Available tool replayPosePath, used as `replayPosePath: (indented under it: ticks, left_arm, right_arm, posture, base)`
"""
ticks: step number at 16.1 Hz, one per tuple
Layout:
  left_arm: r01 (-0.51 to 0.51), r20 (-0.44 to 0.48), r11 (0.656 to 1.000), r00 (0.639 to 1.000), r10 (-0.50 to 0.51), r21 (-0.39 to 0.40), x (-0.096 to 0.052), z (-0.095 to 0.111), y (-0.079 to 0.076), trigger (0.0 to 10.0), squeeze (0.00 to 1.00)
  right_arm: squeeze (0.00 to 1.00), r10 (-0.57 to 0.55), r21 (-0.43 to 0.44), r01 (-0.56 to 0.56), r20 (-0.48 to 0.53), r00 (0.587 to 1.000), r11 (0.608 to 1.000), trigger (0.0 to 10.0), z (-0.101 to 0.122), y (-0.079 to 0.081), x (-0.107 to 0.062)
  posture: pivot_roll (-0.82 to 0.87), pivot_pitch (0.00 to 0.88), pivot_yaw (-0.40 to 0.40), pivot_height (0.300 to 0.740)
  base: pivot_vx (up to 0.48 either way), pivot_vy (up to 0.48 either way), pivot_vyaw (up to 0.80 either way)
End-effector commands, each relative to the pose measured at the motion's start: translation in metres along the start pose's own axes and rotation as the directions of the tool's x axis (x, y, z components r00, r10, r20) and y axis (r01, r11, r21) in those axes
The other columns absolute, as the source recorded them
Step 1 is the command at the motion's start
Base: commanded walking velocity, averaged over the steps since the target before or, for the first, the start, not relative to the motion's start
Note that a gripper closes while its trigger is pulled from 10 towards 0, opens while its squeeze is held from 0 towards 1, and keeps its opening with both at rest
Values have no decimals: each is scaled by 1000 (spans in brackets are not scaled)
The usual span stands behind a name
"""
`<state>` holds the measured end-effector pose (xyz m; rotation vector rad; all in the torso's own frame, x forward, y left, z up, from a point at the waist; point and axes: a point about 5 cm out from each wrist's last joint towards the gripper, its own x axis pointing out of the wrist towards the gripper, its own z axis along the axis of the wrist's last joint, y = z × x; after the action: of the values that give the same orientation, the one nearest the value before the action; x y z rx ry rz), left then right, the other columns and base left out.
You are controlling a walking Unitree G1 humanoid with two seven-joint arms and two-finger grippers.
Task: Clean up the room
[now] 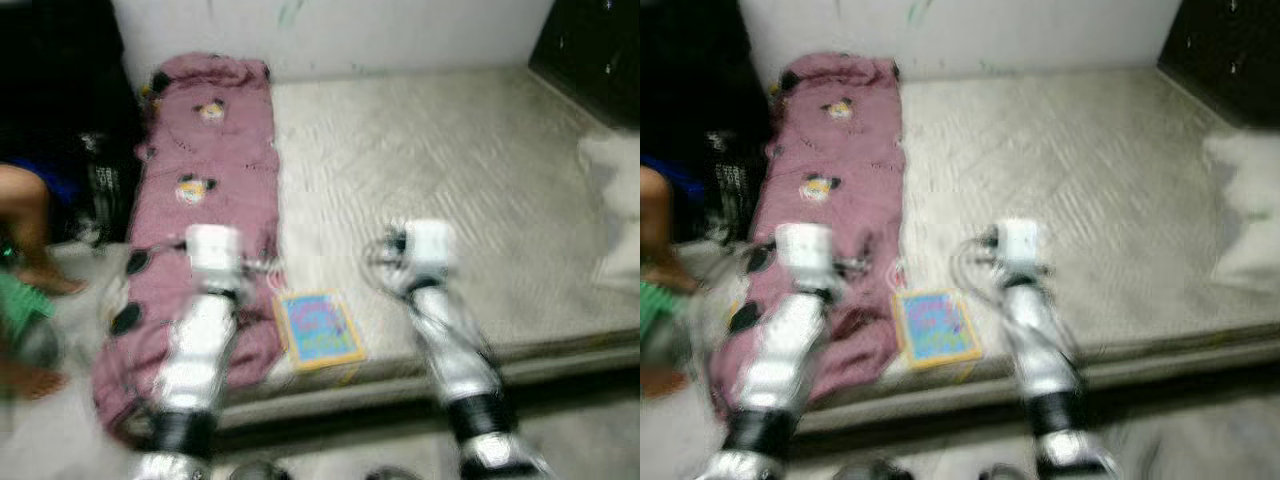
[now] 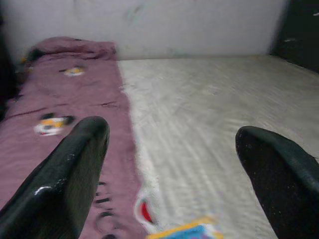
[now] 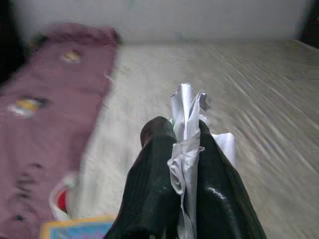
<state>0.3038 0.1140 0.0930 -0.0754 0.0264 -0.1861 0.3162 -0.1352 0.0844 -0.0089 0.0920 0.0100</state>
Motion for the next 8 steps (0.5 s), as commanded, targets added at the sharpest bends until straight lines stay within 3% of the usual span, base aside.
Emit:
replayPosePath:
  ticks: [1, 8]
  left_arm:
    - [-31, 9, 999, 999, 31, 21, 1, 4, 11, 10000, 0]
    - [-34, 11, 999, 999, 34, 27, 2, 4, 11, 10000, 0]
  right_arm:
    - [0, 32, 15, -32, 28, 999, 999, 10000, 7, 10, 2]
    - [0, 40, 8, -41, 31, 999, 999, 10000, 8, 11, 3]
  posture:
    - [32, 0, 20, 740]
    - [33, 0, 20, 740]
  base:
    - [0, 480, 0]
    - [0, 480, 0]
